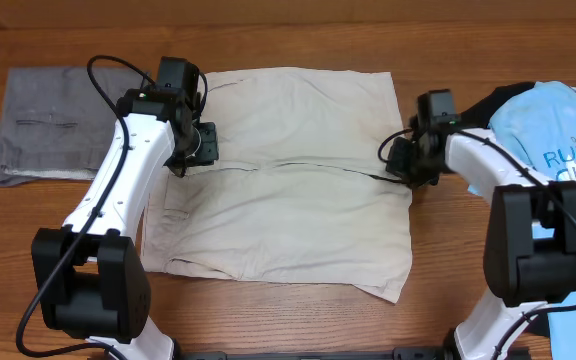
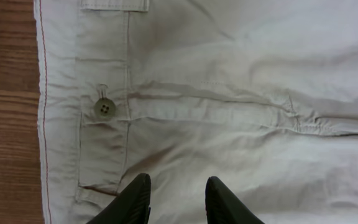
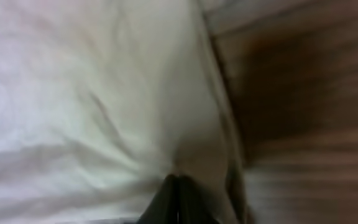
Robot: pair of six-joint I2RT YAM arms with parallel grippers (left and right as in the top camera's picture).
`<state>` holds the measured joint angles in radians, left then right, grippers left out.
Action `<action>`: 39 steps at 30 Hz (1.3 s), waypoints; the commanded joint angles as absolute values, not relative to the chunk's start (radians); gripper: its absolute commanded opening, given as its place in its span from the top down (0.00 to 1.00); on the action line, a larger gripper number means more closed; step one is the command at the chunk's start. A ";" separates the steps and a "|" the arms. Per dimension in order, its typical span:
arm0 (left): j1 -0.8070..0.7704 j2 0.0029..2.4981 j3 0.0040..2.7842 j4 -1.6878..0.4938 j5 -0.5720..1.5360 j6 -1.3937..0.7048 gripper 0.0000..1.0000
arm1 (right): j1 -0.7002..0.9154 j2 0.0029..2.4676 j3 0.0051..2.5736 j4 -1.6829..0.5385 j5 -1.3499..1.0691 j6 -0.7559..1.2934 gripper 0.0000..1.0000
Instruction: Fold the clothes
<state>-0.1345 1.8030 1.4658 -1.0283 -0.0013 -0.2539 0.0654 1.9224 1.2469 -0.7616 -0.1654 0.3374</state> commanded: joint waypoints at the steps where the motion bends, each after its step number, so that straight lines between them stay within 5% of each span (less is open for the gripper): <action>1: -0.116 1.802 1.516 -1.066 -0.015 -0.232 0.65 | 0.050 1.835 1.386 -0.843 -0.150 0.308 0.83; 5: -0.115 1.752 1.572 -1.128 0.047 -0.232 0.60 | 0.050 1.792 1.510 -1.039 -0.150 0.315 0.61; 17: -0.125 1.483 1.571 -1.309 0.049 -0.316 0.54 | 0.091 1.654 1.438 -1.388 -0.217 0.467 0.58; 29: -0.125 1.484 1.370 -1.271 0.077 -0.323 0.44 | 0.296 1.416 1.056 -1.387 -0.203 0.802 0.52; 39: -0.123 1.484 1.277 -1.230 0.083 -0.394 0.37 | 0.341 1.312 0.752 -1.131 -0.282 0.956 0.37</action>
